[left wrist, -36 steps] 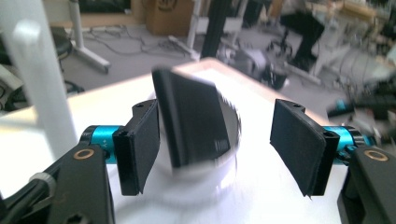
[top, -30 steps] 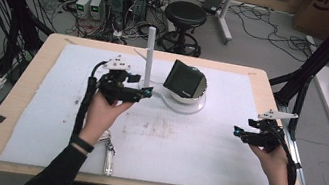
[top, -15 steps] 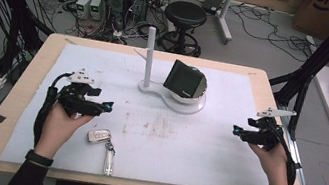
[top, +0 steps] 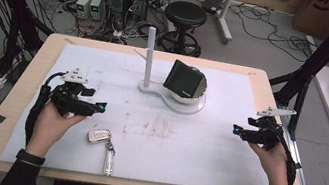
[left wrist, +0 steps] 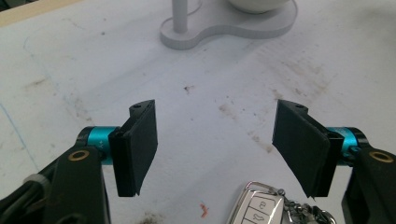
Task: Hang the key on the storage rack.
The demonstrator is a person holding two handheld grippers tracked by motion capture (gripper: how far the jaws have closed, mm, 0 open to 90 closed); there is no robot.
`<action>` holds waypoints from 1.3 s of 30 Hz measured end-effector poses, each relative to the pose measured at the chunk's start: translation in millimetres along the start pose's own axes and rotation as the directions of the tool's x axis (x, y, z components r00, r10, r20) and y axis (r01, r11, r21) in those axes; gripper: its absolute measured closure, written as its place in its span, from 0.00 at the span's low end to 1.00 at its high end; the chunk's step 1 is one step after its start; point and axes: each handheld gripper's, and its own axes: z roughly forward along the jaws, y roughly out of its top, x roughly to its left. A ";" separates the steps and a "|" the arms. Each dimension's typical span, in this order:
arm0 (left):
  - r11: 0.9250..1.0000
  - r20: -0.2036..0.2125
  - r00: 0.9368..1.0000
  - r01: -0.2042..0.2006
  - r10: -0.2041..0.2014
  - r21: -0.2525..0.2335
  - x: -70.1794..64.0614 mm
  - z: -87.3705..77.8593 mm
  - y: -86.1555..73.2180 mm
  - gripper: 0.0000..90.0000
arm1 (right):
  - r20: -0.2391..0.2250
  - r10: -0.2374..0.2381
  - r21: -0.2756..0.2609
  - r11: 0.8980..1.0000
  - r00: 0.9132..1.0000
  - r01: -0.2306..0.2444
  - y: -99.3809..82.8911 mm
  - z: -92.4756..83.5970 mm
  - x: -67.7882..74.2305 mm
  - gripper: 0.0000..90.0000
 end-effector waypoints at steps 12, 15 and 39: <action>0.996 0.147 0.986 -0.085 0.084 0.003 -7.3 -8.2 1.6 0.36 | -0.005 0.001 0.002 1.000 1.000 -0.001 -2.1 0.5 -2.0 0.34; 0.992 0.196 0.973 -0.126 0.121 0.012 -12.8 -8.8 -4.6 0.39 | -0.009 -0.005 -0.005 1.000 1.000 0.005 -1.8 0.0 -1.9 0.34; 0.801 0.463 0.753 -0.583 0.467 0.140 -49.6 42.7 -55.4 0.63 | -0.014 0.002 0.005 1.000 1.000 -0.002 -4.0 1.3 -4.0 0.34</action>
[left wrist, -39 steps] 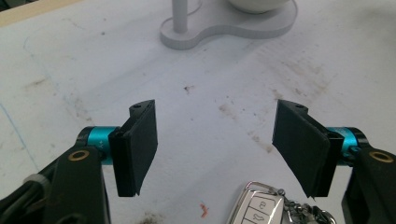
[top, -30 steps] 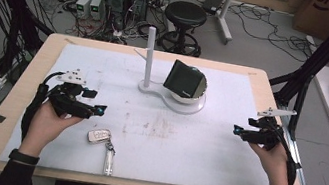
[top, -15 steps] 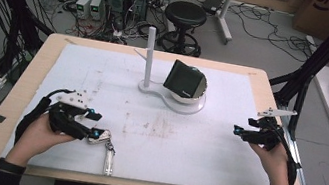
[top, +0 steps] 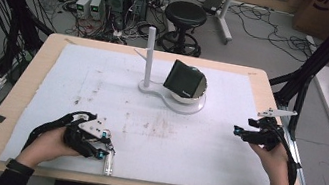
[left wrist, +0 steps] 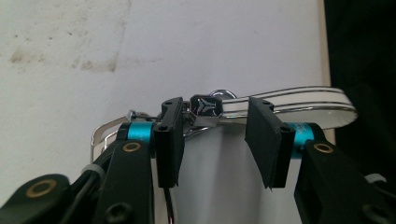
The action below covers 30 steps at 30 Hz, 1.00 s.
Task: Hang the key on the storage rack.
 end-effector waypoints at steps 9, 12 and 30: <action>1.000 -0.082 0.997 -0.007 0.006 -0.009 9.8 12.7 10.7 0.63 | -0.002 -0.004 0.000 1.000 1.000 0.004 -0.1 1.7 0.7 0.34; 0.999 -0.118 0.992 0.035 -0.038 -0.026 16.1 19.0 16.7 0.60 | -0.001 -0.007 0.002 1.000 1.000 0.007 0.4 2.1 2.1 0.34; 0.992 0.029 0.992 -0.121 0.123 -0.044 21.0 15.0 15.3 0.60 | -0.006 -0.009 0.010 1.000 1.000 0.009 -0.3 3.7 2.5 0.34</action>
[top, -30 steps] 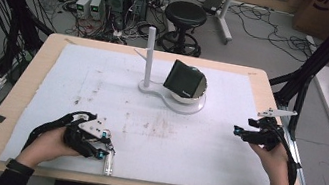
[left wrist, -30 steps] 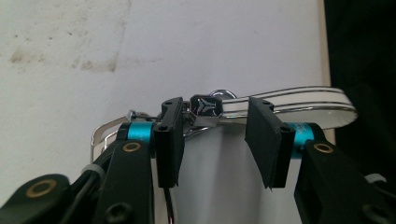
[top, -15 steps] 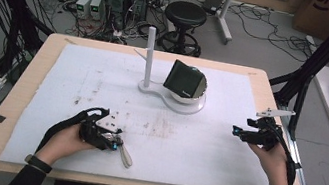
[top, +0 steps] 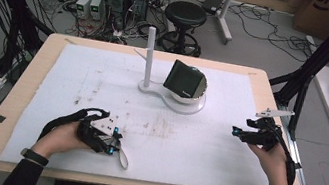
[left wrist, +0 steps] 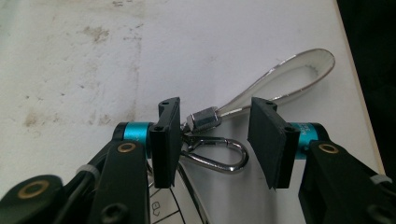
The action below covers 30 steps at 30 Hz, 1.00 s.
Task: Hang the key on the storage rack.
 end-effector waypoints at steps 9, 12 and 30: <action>0.990 0.004 0.990 -0.141 0.141 -0.017 4.7 6.8 -2.5 0.59 | -0.004 -0.005 0.007 1.000 1.000 0.005 0.1 2.4 0.9 0.34; 0.988 0.009 0.989 -0.148 0.149 -0.032 5.7 8.3 -1.8 0.64 | -0.005 -0.012 0.008 1.000 1.000 0.012 0.3 3.2 1.5 0.34; 0.996 -0.109 0.992 0.063 -0.056 0.062 12.4 10.4 2.8 0.82 | -0.008 -0.019 0.008 1.000 1.000 0.019 0.3 2.0 1.9 0.34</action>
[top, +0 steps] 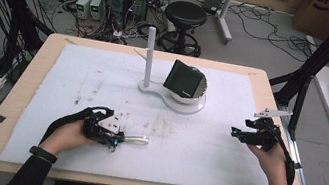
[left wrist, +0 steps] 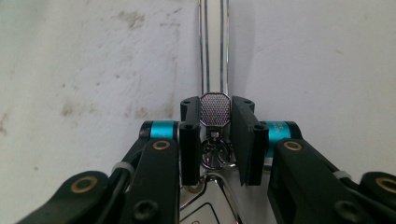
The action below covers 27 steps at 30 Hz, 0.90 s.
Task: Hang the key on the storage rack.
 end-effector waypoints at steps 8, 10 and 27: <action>0.987 0.007 0.987 0.158 -0.158 -0.014 3.6 2.4 -2.8 0.77 | -0.003 0.001 0.006 1.000 1.000 -0.001 0.3 1.2 0.9 0.34; 0.988 -0.001 0.988 0.157 -0.157 -0.013 1.3 2.3 -2.0 0.81 | -0.003 -0.003 0.006 1.000 1.000 0.003 0.6 1.1 1.0 0.34; 0.963 -0.022 0.963 0.268 -0.269 -0.032 1.1 7.3 2.3 0.82 | -0.005 -0.006 0.001 1.000 1.000 0.006 0.7 0.0 1.0 0.34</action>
